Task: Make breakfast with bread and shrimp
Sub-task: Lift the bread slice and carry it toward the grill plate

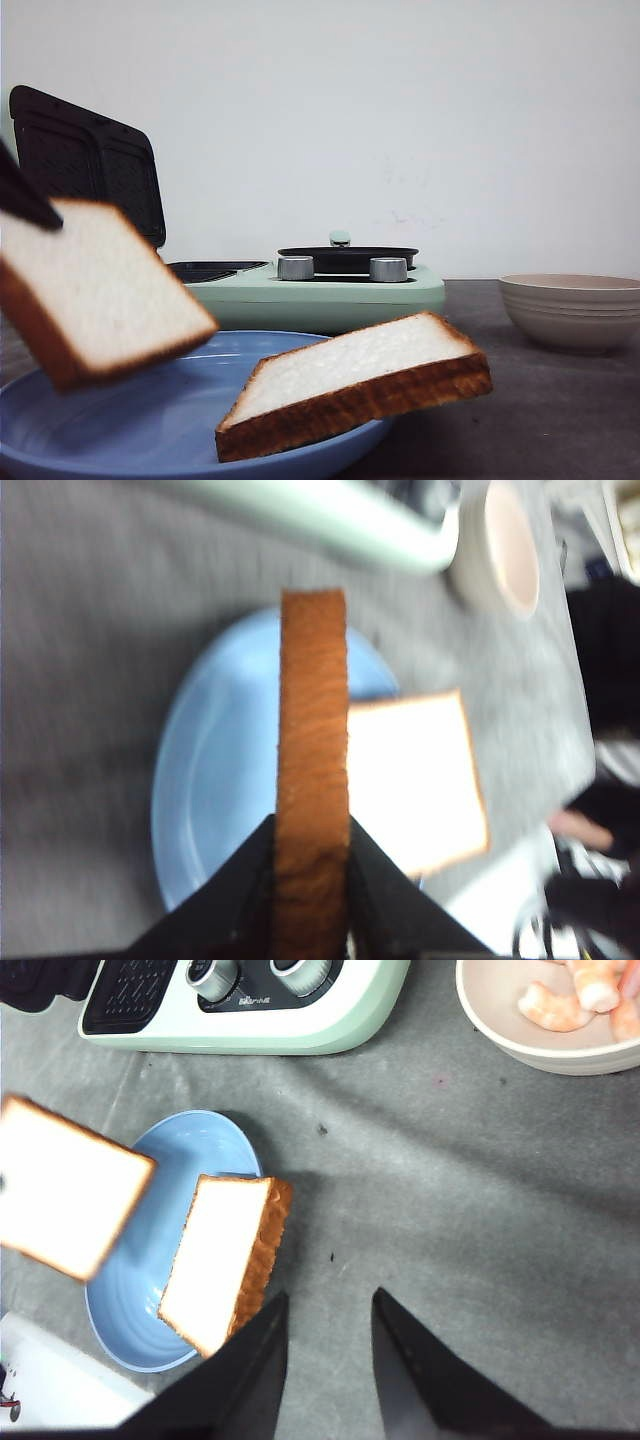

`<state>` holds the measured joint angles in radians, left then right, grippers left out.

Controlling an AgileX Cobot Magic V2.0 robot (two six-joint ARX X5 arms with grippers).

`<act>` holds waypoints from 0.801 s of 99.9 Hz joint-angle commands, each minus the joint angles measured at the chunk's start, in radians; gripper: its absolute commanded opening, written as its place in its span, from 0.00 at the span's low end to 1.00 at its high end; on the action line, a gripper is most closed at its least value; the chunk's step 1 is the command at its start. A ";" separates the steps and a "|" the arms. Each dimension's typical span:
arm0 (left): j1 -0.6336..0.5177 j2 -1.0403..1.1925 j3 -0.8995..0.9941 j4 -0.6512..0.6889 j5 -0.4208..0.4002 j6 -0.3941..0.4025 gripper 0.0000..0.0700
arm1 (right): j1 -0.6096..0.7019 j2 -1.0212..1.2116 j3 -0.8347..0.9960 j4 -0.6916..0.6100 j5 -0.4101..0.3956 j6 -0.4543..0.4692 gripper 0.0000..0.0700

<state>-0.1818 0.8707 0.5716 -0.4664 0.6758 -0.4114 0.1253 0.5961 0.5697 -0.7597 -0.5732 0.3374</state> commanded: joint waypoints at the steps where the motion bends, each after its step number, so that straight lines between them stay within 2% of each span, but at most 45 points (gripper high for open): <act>1: -0.003 0.005 0.040 0.017 -0.021 -0.005 0.01 | 0.003 0.003 0.019 0.003 -0.004 -0.012 0.23; 45: -0.011 0.041 0.233 0.055 -0.246 0.091 0.01 | 0.003 0.003 0.019 0.002 -0.004 -0.031 0.23; 80: -0.050 0.220 0.344 0.128 -0.402 0.248 0.01 | 0.003 0.003 0.019 0.003 -0.004 -0.032 0.23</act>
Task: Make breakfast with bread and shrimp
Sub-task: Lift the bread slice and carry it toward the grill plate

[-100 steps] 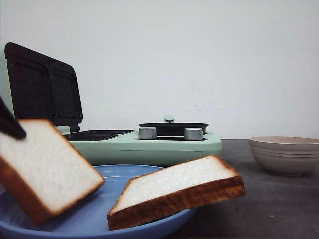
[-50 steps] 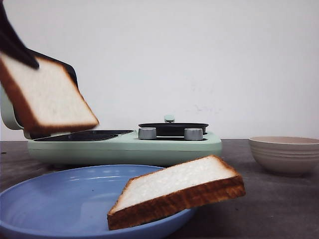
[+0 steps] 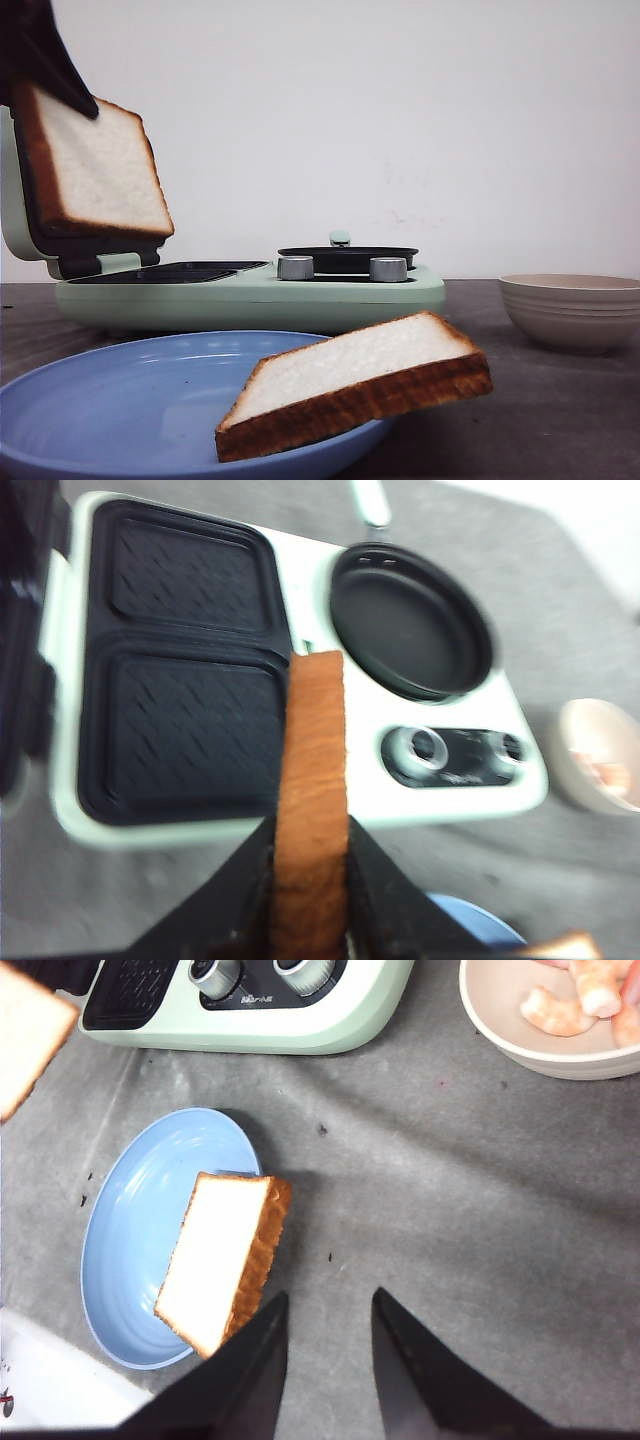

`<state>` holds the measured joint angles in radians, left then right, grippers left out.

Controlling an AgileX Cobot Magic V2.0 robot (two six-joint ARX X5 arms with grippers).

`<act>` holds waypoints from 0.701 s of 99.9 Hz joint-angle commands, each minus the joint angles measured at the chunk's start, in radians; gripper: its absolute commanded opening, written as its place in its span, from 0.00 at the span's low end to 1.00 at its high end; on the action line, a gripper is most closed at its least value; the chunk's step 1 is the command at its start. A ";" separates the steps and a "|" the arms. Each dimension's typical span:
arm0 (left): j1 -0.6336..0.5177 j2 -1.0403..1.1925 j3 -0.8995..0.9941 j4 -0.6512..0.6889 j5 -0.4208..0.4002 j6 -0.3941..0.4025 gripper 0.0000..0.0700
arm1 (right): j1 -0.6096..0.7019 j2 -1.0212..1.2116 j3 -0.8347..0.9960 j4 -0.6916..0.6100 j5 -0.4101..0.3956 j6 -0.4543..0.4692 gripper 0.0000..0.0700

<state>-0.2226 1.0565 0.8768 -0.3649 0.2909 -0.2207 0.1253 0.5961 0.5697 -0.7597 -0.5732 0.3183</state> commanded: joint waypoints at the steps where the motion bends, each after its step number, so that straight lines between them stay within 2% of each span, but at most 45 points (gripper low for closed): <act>1: -0.011 0.042 0.045 0.030 -0.023 0.060 0.01 | 0.003 0.003 0.019 0.003 -0.004 -0.013 0.23; 15: -0.031 0.145 0.134 0.064 -0.080 0.111 0.01 | 0.003 0.003 0.019 0.004 -0.004 -0.016 0.23; 43: -0.076 0.380 0.361 0.086 -0.269 0.315 0.01 | 0.003 0.003 0.019 0.003 -0.004 -0.016 0.22; 70: -0.094 0.585 0.564 0.131 -0.370 0.459 0.01 | 0.003 0.003 0.019 0.003 -0.005 -0.019 0.22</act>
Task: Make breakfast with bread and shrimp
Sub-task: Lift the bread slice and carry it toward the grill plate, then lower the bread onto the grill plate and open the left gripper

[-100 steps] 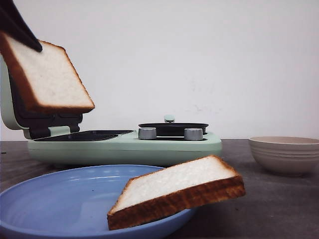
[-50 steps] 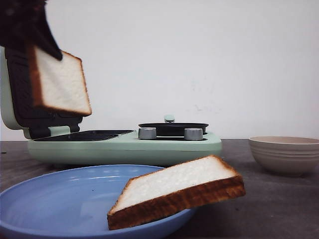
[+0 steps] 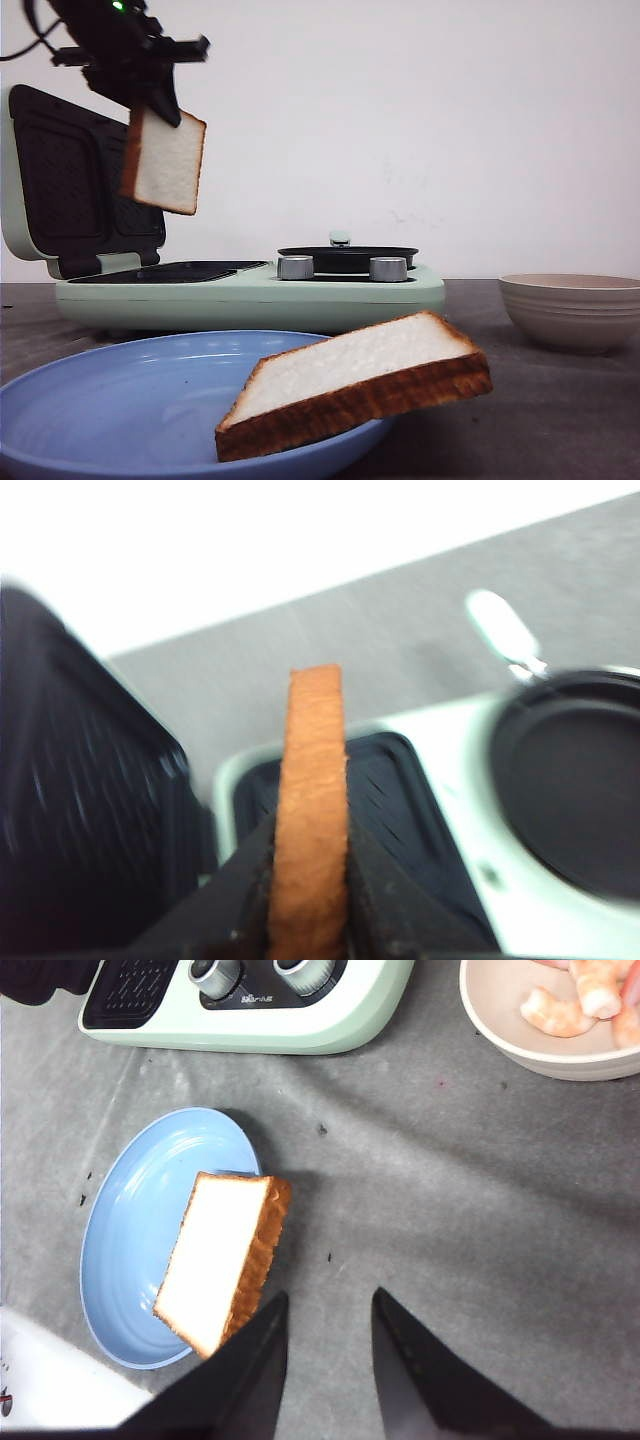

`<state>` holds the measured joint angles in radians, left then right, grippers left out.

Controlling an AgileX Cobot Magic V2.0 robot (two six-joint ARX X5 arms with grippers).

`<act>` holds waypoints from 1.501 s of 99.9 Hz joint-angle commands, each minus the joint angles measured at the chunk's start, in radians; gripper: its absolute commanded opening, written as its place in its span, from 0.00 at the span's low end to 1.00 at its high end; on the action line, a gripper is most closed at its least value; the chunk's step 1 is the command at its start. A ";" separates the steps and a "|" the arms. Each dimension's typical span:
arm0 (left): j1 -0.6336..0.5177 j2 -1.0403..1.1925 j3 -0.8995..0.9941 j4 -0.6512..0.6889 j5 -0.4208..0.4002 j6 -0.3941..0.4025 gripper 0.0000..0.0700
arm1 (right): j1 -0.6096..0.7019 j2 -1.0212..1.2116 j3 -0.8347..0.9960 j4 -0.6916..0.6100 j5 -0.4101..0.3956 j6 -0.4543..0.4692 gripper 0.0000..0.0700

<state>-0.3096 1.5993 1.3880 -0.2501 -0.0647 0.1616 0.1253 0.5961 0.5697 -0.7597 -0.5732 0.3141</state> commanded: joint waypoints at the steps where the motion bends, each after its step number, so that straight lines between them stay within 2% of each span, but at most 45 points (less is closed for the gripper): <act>1: -0.007 0.049 0.060 0.016 -0.018 0.084 0.01 | 0.003 0.003 0.019 0.003 -0.005 -0.014 0.22; 19: -0.019 0.159 0.151 0.048 -0.079 0.193 0.01 | 0.003 0.003 0.019 0.003 -0.005 -0.015 0.22; 39: -0.039 0.246 0.158 0.125 -0.109 0.319 0.01 | 0.003 0.003 0.019 0.004 -0.004 -0.015 0.22; 49: -0.051 0.291 0.158 0.154 -0.160 0.379 0.01 | 0.003 0.003 0.019 0.003 -0.003 -0.015 0.22; 69: -0.072 0.364 0.158 0.221 -0.245 0.453 0.01 | 0.003 0.003 0.019 0.003 -0.003 -0.015 0.22; 81: -0.078 0.385 0.158 0.238 -0.261 0.489 0.01 | 0.003 0.003 0.019 0.003 -0.003 -0.015 0.22; 116: -0.081 0.401 0.158 0.233 -0.290 0.507 0.01 | 0.003 0.003 0.019 0.003 -0.003 -0.014 0.22; 139: -0.088 0.403 0.158 0.158 -0.214 0.484 0.01 | 0.003 0.003 0.019 0.004 -0.003 -0.015 0.22; 150: -0.092 0.406 0.158 0.153 -0.211 0.473 0.01 | 0.003 0.003 0.019 0.003 -0.003 -0.015 0.22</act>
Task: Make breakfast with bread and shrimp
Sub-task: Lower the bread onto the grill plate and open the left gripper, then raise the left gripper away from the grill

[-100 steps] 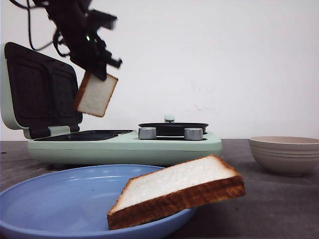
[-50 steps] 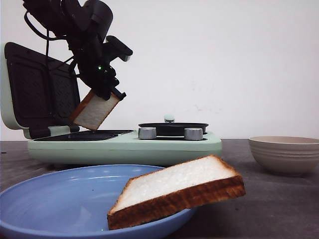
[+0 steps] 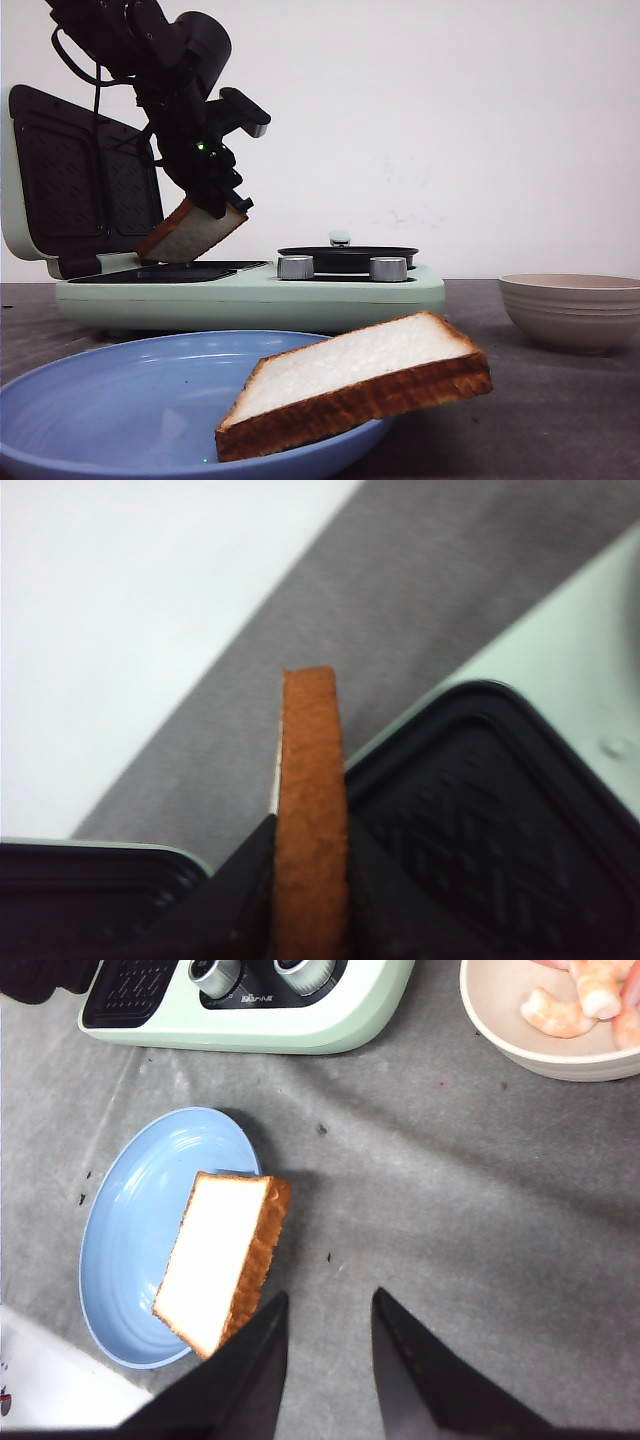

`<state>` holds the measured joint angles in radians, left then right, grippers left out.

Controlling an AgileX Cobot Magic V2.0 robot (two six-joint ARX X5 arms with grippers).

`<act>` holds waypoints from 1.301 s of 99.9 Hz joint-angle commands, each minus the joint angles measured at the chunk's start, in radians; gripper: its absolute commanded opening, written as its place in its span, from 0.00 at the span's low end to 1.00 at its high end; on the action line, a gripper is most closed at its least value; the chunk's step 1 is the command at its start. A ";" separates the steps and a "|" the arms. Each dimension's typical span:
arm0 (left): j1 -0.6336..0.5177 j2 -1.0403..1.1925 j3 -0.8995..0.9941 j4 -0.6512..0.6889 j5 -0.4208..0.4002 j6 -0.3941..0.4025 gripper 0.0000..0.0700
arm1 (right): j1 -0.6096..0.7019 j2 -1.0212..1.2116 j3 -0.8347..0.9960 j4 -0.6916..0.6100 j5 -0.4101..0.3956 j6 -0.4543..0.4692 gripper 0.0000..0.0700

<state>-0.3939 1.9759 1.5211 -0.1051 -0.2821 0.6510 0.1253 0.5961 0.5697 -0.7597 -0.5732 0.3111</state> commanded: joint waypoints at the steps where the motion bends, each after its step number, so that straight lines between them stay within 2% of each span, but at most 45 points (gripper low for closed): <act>1: -0.007 0.030 0.025 0.007 0.006 -0.016 0.01 | 0.003 0.003 0.019 0.003 -0.003 -0.012 0.22; 24: -0.013 0.031 0.025 0.003 0.038 -0.017 0.02 | 0.003 0.003 0.019 0.003 -0.003 -0.012 0.22; 32: -0.014 0.031 0.025 -0.002 0.053 -0.019 0.13 | 0.003 0.003 0.019 0.003 -0.003 -0.012 0.22; 48: -0.014 0.031 0.025 -0.003 0.080 -0.049 0.46 | 0.003 0.003 0.019 0.004 -0.003 -0.013 0.22; 58: -0.014 0.031 0.025 -0.003 0.086 -0.073 0.63 | 0.003 0.003 0.019 0.004 -0.003 -0.013 0.22; 76: -0.016 0.031 0.025 -0.002 0.115 -0.120 0.80 | 0.003 0.003 0.019 0.004 -0.003 -0.013 0.22; 87: -0.019 0.030 0.030 0.000 0.126 -0.158 0.81 | 0.003 0.003 0.019 0.004 -0.002 -0.013 0.22; 103: -0.022 0.029 0.081 -0.021 0.144 -0.270 0.81 | 0.003 0.003 0.019 0.004 -0.002 -0.012 0.22; 130: -0.016 0.027 0.331 -0.272 0.325 -0.422 0.79 | 0.003 0.003 0.019 0.003 -0.002 -0.012 0.22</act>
<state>-0.4084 1.9812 1.7790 -0.3363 -0.0021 0.2996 0.1253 0.5961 0.5697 -0.7597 -0.5732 0.3111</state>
